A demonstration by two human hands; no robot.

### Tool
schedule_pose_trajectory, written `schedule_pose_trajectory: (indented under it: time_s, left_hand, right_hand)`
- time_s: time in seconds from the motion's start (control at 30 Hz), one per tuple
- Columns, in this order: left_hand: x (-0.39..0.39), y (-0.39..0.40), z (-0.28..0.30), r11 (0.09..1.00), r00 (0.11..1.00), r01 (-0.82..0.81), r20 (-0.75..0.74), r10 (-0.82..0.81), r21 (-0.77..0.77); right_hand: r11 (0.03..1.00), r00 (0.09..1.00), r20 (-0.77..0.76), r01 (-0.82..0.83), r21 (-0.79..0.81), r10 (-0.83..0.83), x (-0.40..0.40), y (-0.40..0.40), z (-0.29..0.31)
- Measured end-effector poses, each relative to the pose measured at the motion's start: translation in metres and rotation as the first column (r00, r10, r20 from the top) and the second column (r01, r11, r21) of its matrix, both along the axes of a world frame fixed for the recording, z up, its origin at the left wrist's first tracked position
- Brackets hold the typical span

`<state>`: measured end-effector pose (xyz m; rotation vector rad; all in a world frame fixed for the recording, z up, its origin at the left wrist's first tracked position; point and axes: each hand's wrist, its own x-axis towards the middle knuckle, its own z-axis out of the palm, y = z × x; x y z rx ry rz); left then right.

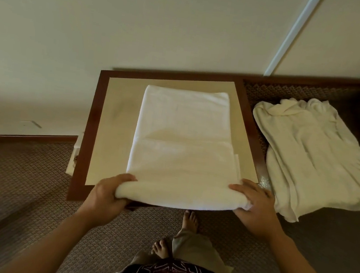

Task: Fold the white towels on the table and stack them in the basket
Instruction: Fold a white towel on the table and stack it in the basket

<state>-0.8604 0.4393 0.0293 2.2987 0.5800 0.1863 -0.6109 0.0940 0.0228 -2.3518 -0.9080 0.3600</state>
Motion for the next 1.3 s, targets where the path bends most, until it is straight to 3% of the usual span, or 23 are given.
schedule_pose_trajectory:
  time_s: [0.07, 0.13, 0.23, 0.43, 0.63, 0.73, 0.8, 0.87, 0.93, 0.97, 1.03, 1.1, 1.13, 1.2, 1.27, 1.3]
  left_hand:
    - [0.004, -0.001, 0.019, 0.980, 0.993, -0.116, -0.028, 0.113, -0.160]
    - [0.009, -0.003, 0.036, 0.943, 0.979, -0.197, 0.007, 0.206, -0.267]
    - [0.017, -0.009, 0.055, 0.914, 0.953, -0.252, 0.083, 0.291, -0.318]
    - [0.031, -0.021, 0.074, 0.874, 0.871, -0.363, 0.217, 0.442, -0.323]
    - [0.087, 0.016, 0.075, 0.838, 0.857, -0.455, 0.106, 0.504, -0.301]
    - [0.130, 0.054, 0.058, 0.836, 0.869, -0.474, 0.005, 0.494, -0.276]
    - [0.152, 0.072, 0.040, 0.845, 0.875, -0.485, -0.141, 0.464, -0.227]
    - [0.162, 0.075, 0.022, 0.876, 0.862, -0.478, -0.228, 0.453, -0.065]
    - [0.160, 0.060, 0.015, 0.898, 0.889, -0.407, -0.155, 0.432, 0.169]
    - [0.154, 0.047, 0.013, 0.917, 0.934, -0.306, -0.107, 0.341, 0.255]
    - [0.134, 0.017, 0.007, 0.930, 0.989, 0.056, -0.150, -0.001, 0.362]
    - [0.109, -0.004, -0.010, 0.806, 0.910, 0.394, -0.307, -0.278, 0.441]
    - [0.099, -0.005, -0.020, 0.756, 0.881, 0.455, -0.358, -0.308, 0.470]
    - [0.086, 0.006, -0.032, 0.758, 0.908, 0.362, -0.391, -0.154, 0.543]
    - [0.077, 0.022, -0.028, 0.784, 0.918, 0.095, -0.359, 0.170, 0.614]
    - [0.075, 0.028, -0.020, 0.794, 0.883, -0.054, -0.343, 0.322, 0.606]
  right_hand:
    - [0.983, 0.988, -0.148, 0.073, 0.171, -0.047, -0.003, 0.005, 0.026]
    - [0.955, 0.952, -0.289, 0.172, 0.243, -0.098, -0.003, 0.008, 0.043]
    - [0.907, 0.894, -0.427, 0.286, 0.308, -0.137, -0.004, 0.010, 0.051]
    - [0.834, 0.882, -0.458, 0.333, 0.439, -0.111, -0.006, 0.018, 0.068]
    - [0.821, 0.880, -0.420, 0.401, 0.408, -0.221, 0.029, 0.063, 0.075]
    - [0.833, 0.870, -0.389, 0.439, 0.337, -0.302, 0.067, 0.104, 0.059]
    - [0.855, 0.834, -0.394, 0.484, 0.185, -0.386, 0.093, 0.128, 0.040]
    - [0.872, 0.828, -0.312, 0.489, -0.002, -0.465, 0.104, 0.144, 0.020]
    - [0.907, 0.905, -0.112, 0.392, -0.156, -0.411, 0.099, 0.151, 0.009]
    - [0.927, 0.953, -0.023, 0.287, -0.242, -0.301, 0.093, 0.150, 0.006]
    - [0.917, 0.995, -0.008, 0.090, -0.388, -0.101, 0.076, 0.146, -0.002]
    - [0.888, 0.991, -0.050, 0.086, -0.452, -0.121, 0.056, 0.139, -0.003]
    - [0.870, 0.986, -0.037, 0.124, -0.476, -0.161, 0.045, 0.136, 0.001]
    - [0.807, 0.985, 0.036, 0.157, -0.569, -0.166, 0.026, 0.135, 0.018]
    - [0.753, 0.996, 0.009, 0.077, -0.654, -0.094, 0.017, 0.133, 0.043]
    - [0.773, 0.992, -0.049, 0.056, -0.631, -0.112, 0.015, 0.134, 0.054]
